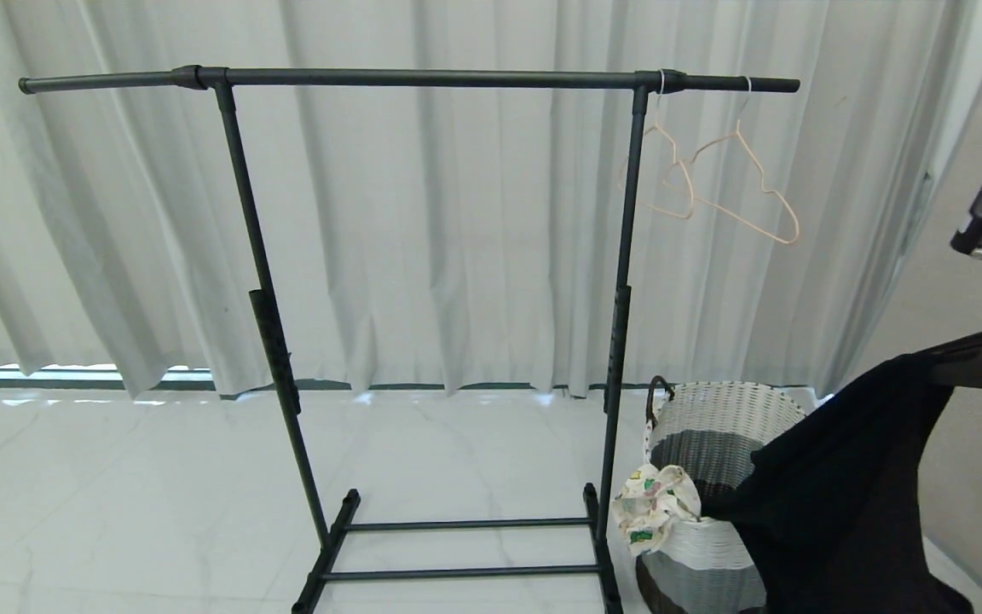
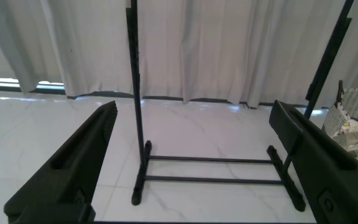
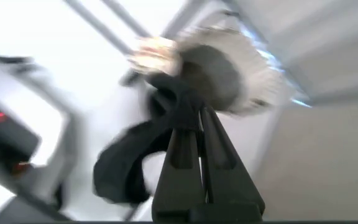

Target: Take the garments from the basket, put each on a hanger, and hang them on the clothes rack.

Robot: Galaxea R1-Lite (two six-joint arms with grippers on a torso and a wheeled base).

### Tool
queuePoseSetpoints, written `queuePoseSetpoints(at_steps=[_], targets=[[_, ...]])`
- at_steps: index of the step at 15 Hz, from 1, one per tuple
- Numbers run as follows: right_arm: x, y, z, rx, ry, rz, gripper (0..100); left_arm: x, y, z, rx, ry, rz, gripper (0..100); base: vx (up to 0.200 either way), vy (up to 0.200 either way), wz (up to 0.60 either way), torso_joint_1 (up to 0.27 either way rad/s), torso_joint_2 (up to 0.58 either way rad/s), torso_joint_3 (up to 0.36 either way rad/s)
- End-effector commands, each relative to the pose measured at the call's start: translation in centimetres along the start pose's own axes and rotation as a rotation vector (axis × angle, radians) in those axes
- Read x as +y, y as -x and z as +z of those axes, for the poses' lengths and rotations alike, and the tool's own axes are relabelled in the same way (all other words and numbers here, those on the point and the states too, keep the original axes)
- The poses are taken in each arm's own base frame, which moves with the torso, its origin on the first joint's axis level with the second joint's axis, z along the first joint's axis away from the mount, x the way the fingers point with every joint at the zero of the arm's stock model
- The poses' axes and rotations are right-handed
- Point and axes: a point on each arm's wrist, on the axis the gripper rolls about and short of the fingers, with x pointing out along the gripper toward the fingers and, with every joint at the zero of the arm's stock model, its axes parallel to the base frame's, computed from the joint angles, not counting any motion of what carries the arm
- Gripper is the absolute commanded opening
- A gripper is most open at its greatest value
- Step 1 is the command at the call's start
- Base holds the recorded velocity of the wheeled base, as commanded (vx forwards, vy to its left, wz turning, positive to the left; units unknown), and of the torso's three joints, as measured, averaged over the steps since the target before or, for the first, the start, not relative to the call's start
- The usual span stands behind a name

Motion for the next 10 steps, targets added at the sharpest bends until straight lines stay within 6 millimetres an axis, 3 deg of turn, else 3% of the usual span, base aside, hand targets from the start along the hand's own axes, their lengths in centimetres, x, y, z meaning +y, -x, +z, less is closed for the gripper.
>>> queuePoseSetpoints(at_steps=[1,8,9,10], targets=[[1.1,-1.7,0.8,0.017,0.028,0.085,0,0.0,0.0,0.0,0.001,-0.004,-0.002,100,0.000,0.000,0.00,0.000,0.00,0.000],[2.1,-5.9,1.9,0.106,0.042,0.153,0,0.0,0.0,0.2,-0.008,0.005,-0.008,100,0.000,0.000,0.00,0.000,0.00,0.000],[2.3,-6.5,1.9,0.118,0.035,0.158,0,-0.1,0.4,2.1,-0.068,-0.002,-0.056,100,0.000,0.000,0.00,0.000,0.00,0.000],[2.5,-6.5,1.9,0.118,0.040,0.176,0,-0.2,0.6,6.3,-0.106,0.000,-0.186,100,0.000,0.000,0.00,0.000,0.00,0.000]])
